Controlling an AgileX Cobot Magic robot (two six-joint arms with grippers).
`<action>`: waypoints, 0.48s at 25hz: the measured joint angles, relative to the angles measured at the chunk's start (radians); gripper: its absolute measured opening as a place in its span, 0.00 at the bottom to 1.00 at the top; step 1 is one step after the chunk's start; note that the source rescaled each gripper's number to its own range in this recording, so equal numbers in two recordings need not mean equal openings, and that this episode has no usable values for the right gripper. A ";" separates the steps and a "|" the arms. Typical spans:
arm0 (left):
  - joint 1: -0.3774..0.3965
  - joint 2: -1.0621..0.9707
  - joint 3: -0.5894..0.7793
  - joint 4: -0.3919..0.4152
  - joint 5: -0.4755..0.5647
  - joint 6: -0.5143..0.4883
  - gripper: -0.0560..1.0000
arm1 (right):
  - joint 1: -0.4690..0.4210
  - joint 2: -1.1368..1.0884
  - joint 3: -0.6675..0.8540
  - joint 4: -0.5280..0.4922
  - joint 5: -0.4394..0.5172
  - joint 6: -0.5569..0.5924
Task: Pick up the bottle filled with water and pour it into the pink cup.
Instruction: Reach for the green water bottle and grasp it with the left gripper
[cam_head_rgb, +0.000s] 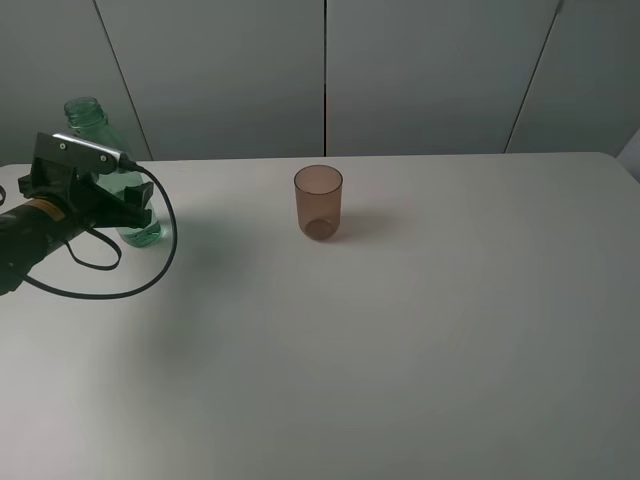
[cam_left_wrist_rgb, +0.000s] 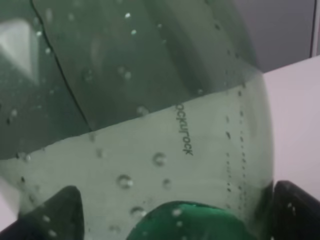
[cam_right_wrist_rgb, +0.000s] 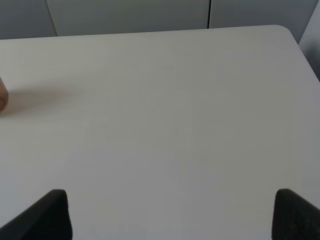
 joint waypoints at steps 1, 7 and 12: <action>0.000 0.004 -0.002 0.002 -0.005 0.000 1.00 | 0.000 0.000 0.000 0.000 0.000 0.000; 0.000 0.055 -0.029 0.008 -0.011 -0.003 1.00 | 0.000 0.000 0.000 0.000 0.000 0.000; 0.000 0.077 -0.038 0.023 -0.030 -0.004 1.00 | 0.000 0.000 0.000 0.000 0.000 0.000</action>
